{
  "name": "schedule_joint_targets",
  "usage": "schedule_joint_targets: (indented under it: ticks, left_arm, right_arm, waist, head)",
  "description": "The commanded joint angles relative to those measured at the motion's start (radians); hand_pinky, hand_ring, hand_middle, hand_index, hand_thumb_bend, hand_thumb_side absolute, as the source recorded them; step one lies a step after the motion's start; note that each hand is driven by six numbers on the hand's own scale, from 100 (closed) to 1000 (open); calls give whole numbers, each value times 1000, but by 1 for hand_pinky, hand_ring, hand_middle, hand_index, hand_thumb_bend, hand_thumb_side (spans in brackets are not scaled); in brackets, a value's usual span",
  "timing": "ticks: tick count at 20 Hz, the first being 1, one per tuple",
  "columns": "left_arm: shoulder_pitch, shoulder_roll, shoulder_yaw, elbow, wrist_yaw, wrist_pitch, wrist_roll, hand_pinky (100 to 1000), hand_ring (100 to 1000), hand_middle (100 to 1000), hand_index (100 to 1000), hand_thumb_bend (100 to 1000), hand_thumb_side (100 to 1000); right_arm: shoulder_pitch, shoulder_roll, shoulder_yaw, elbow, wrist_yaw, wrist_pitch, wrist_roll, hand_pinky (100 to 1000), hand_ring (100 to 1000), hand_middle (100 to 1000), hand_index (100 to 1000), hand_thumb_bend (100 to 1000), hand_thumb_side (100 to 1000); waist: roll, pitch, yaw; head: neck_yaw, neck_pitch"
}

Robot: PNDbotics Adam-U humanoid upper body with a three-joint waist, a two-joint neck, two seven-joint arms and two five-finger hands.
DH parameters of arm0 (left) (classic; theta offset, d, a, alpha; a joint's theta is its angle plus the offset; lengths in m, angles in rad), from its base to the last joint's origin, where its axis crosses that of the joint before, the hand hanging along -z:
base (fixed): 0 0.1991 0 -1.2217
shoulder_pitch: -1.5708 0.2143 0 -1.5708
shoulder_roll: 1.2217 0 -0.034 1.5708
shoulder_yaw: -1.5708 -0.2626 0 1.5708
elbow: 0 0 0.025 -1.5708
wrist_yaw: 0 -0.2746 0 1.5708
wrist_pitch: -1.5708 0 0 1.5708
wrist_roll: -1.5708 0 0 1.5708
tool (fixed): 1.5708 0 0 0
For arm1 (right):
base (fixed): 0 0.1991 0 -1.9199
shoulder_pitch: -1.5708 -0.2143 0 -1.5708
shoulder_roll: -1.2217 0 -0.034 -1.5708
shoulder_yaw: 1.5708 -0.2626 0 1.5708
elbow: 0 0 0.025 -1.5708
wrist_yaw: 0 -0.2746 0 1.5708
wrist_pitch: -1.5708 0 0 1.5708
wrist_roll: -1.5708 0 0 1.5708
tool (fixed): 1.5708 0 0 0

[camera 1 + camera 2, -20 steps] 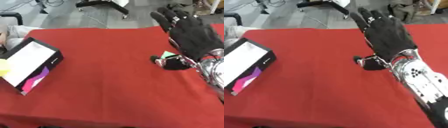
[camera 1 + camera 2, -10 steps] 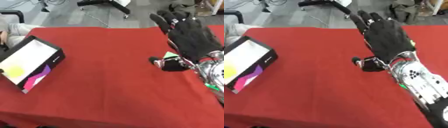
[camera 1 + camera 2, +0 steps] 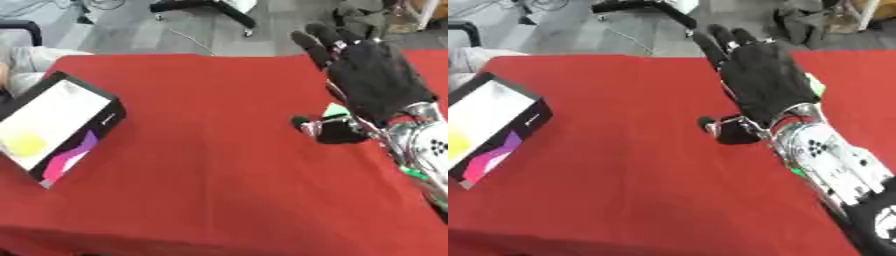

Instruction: Pick up the objects with one hand, pass them to the other hand, and then place them into the box on the other side of the table.

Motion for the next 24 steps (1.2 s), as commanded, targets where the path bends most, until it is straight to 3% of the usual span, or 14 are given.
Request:
schedule_joint_targets:
  ticks: [1,5,6,7,8,12,17,19,24]
  left_arm:
    - [19,13,7,-193,311,7,-258,775,635,672,892,735,572]
    - [79,-13,47,-433,791,223,-673,773,616,650,889,680,566]
    - [94,-20,65,-479,867,266,-746,773,613,649,889,675,571]
    - [108,-29,81,-514,925,305,-803,773,612,645,886,667,576]
    - [122,-40,96,-544,968,339,-846,773,609,640,883,661,579]
    - [171,-105,140,-645,1047,454,-935,775,600,625,880,633,598]
    - [197,-182,158,-732,1062,553,-991,777,595,620,879,616,618]
    - [195,-200,159,-744,1060,574,-1007,777,593,616,879,613,622]
    - [186,-228,159,-758,1057,596,-1050,779,591,613,879,605,634]
  right_arm:
    - [-4,-40,-38,-10,23,27,1,100,848,920,1000,600,422]
    - [25,-92,-88,-10,28,98,4,100,827,895,1000,575,436]
    - [36,-105,-100,-10,15,134,3,100,815,879,1000,509,407]
    - [46,-119,-109,-10,-4,174,-1,100,807,869,1000,548,445]
    - [55,-133,-117,-10,-31,220,-10,100,793,853,1000,527,451]
    - [84,-191,-132,-10,-199,408,-60,100,759,800,963,476,485]
    - [71,-223,-112,-10,-454,583,-126,100,748,773,927,439,534]
    - [62,-226,-97,-10,-523,626,-132,100,751,773,925,429,557]
    - [60,-219,-116,21,-594,642,-110,100,749,767,915,416,586]
  waist:
    - [-2,-14,1]
    - [-9,-11,6]
    - [-9,-10,8]
    - [-10,-9,10]
    - [-11,-8,11]
    - [-11,-5,26]
    - [0,1,54]
    - [4,5,63]
    - [11,18,79]
  head:
    - [-104,-3]
    - [-248,-3]
    - [-271,-3]
    - [-289,-3]
    - [-303,-3]
    - [-344,-3]
    - [-391,-3]
    - [-408,-3]
    - [-438,-3]
